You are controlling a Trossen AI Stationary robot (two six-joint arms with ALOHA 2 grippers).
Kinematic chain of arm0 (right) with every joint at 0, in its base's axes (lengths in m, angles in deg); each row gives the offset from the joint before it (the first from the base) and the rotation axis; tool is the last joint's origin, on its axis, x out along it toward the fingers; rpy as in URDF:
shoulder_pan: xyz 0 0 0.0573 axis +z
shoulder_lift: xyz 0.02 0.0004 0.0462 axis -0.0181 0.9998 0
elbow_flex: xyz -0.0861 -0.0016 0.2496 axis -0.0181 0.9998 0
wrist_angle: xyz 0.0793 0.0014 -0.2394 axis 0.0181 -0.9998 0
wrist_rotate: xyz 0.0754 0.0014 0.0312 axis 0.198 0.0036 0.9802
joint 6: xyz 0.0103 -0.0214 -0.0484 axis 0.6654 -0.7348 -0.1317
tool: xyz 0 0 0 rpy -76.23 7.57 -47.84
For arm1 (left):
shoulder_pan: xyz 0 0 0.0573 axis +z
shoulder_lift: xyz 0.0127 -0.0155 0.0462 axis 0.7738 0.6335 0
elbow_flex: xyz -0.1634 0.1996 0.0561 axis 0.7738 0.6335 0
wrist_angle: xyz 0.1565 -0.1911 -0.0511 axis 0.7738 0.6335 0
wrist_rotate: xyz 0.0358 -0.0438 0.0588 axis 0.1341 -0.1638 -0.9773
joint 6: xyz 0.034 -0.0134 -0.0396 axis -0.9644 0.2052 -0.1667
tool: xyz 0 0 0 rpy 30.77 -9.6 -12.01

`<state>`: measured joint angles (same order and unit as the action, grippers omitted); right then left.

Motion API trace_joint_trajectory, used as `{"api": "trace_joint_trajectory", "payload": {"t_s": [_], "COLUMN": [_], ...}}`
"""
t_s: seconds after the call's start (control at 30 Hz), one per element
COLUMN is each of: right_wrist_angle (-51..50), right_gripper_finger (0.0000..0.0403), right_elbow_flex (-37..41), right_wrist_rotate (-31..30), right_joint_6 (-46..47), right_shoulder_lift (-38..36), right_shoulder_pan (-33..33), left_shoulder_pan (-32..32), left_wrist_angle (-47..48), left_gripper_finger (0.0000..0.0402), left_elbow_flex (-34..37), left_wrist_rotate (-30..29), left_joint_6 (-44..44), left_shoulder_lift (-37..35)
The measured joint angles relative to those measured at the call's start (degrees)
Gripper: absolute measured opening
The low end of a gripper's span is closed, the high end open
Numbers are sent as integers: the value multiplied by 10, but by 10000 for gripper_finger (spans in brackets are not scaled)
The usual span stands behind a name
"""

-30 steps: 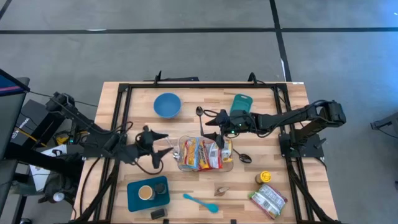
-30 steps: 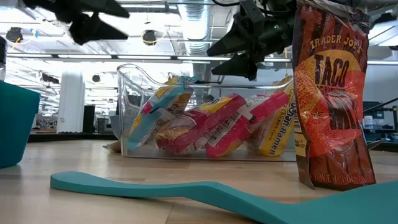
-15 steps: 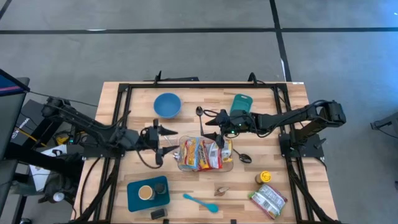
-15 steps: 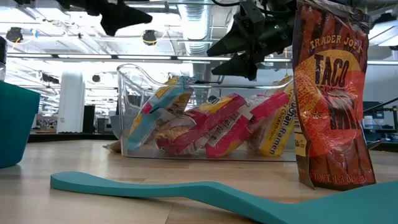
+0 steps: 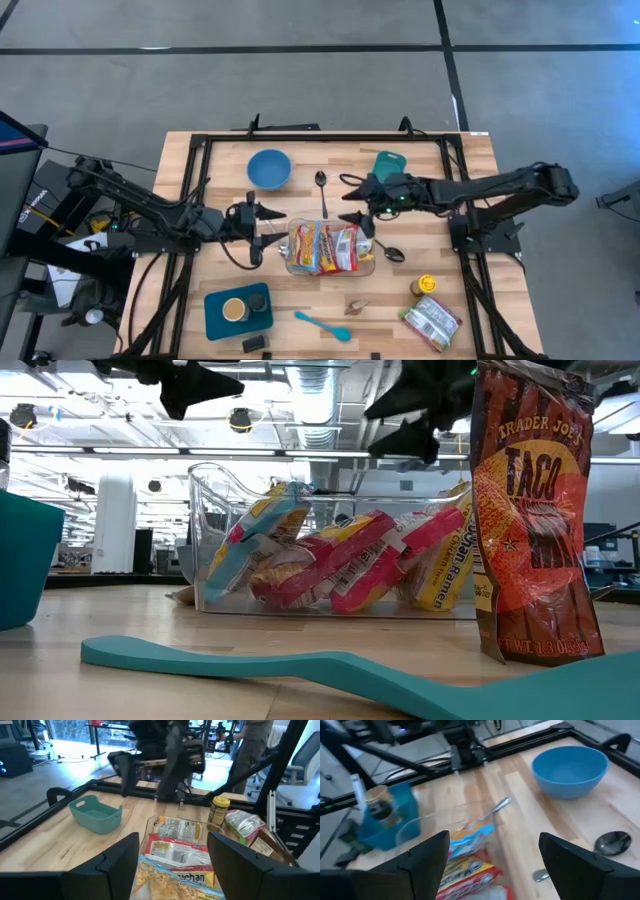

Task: Pick & Place Food Item
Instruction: Put the yellow spice can into the dark blue bin

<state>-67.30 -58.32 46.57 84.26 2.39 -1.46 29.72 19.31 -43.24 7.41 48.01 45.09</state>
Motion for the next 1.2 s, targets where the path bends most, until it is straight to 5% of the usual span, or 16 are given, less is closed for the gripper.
{"api": "trace_joint_trajectory", "payload": {"t_s": [0.2,0.53,1.2], "right_wrist_angle": [-78,-256,-529], "right_gripper_finger": [301,301,301], "right_elbow_flex": [0,0,0], "right_wrist_rotate": [-2,-91,-118], "right_joint_6": [44,215,628], "right_shoulder_lift": [-58,-129,-134], "right_shoulder_pan": [45,163,329], "left_shoulder_pan": [0,0,0], "left_wrist_angle": [-1,-1,-18], "left_gripper_finger": [227,222,223], "left_elbow_flex": [0,0,0], "left_wrist_rotate": [0,-2,-2], "left_joint_6": [5,18,13], "left_shoulder_lift": [0,0,0]}}
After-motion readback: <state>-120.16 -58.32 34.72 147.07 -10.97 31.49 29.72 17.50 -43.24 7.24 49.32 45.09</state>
